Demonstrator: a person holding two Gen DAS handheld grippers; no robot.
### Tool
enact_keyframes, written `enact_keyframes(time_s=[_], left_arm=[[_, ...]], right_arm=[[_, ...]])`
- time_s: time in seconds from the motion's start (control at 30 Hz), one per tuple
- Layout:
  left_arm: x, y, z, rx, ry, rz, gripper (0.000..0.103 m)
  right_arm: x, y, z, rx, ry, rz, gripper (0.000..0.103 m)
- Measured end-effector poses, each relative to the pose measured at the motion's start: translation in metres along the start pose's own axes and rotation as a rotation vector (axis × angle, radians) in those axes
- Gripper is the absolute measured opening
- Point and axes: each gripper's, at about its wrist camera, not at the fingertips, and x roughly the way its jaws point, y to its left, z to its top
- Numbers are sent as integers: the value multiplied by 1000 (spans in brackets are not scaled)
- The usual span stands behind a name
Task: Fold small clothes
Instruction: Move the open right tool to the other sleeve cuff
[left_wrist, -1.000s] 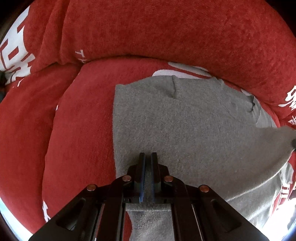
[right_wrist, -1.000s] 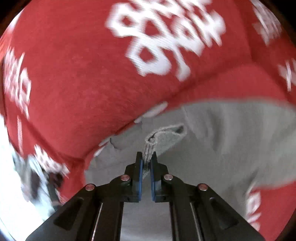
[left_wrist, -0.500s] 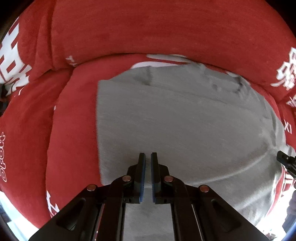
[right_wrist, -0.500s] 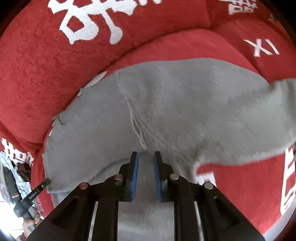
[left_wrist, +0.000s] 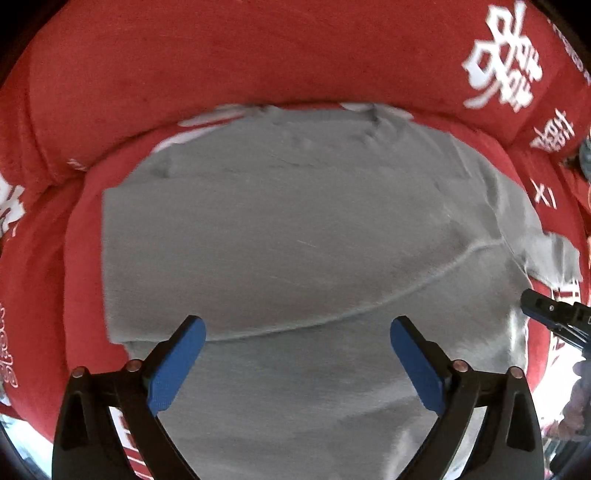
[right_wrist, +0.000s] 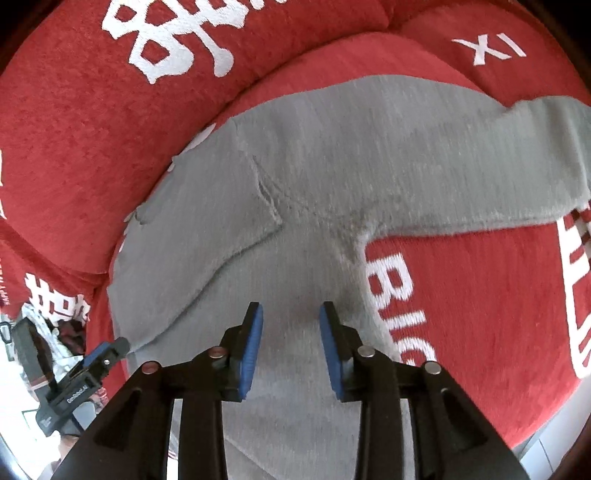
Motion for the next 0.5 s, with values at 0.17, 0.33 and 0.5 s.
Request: enact_keyframes(time_s=[0.17,0.33,0.5], left_arm=[[6,-38,2,86,29,2,101],[14,-62,7,130,69,-15,101],[25,-80,16,166,106,-16,101]], right_arm=[[-2,-13,-6,45,15,20,42],[-11,-32,-8,90,-1,50,63],[-26,-62,-7,187,-54,109,78]])
